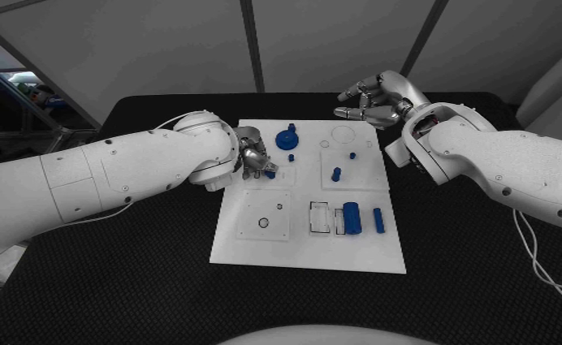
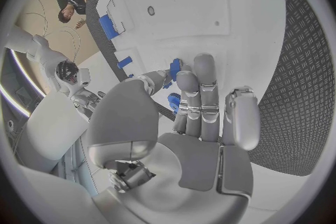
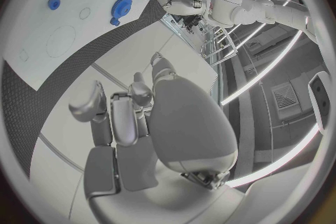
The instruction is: Assemble the parts on the task board
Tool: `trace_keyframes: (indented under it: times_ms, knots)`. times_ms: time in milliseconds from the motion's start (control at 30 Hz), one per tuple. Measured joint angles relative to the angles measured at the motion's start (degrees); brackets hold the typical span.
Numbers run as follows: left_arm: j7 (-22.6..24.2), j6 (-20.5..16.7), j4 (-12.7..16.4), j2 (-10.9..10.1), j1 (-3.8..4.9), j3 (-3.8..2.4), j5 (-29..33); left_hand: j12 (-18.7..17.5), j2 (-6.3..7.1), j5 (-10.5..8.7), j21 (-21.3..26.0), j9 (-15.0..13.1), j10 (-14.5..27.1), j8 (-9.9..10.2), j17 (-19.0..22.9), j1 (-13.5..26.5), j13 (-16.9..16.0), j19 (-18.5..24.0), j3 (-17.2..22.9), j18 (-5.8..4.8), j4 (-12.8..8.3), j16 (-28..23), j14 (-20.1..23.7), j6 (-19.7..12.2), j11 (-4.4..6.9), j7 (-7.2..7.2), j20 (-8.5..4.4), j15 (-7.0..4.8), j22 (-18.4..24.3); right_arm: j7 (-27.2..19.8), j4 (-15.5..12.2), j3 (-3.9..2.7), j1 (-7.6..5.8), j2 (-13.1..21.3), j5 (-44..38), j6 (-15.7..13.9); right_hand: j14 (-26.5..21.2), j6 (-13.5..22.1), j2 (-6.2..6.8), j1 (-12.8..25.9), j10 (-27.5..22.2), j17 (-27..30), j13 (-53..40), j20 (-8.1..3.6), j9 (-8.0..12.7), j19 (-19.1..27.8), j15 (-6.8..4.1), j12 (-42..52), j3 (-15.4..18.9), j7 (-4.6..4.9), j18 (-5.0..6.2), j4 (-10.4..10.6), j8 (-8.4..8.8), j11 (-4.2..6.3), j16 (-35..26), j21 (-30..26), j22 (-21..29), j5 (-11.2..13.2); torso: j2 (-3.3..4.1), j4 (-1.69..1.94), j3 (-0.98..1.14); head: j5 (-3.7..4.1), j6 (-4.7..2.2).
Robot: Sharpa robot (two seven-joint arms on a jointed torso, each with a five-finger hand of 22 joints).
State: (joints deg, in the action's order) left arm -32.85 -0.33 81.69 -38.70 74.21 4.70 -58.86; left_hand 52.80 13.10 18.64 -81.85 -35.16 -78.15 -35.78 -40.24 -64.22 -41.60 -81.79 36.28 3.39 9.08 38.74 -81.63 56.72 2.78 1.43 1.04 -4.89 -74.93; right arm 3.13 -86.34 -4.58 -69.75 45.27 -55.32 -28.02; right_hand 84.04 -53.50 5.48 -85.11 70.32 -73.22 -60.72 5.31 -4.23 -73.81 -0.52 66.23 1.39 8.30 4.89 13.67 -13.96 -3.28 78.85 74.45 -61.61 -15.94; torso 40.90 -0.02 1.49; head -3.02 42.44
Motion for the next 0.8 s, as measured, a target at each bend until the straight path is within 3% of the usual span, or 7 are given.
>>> trace_keyframes:
  times_ms: [800]
  knots:
    - [0.1, -4.1, 2.7, -1.7, -1.05, -0.01, -1.9, 0.0, 0.00, 1.24, -0.3, -0.2, -0.5, -0.5, -0.2, 0.0, 0.2, -0.4, 0.0, 0.01, 0.0, 0.0, 0.0, 0.3, 0.09, -0.11, 0.00, -0.35, 0.0, 0.0, 0.3, 0.00, 0.02, 0.0, 0.0, 0.2, 0.0, 0.0, 0.00, 0.0, 0.0, 0.0, 0.1, 0.00, 0.0, 0.0, 0.00, 0.0, 0.0, 0.00, 0.00, 0.0, -0.29, 0.00, 0.0, 0.0, 0.1, -0.1, 0.00, 0.03, 0.02, -0.08, 0.37]
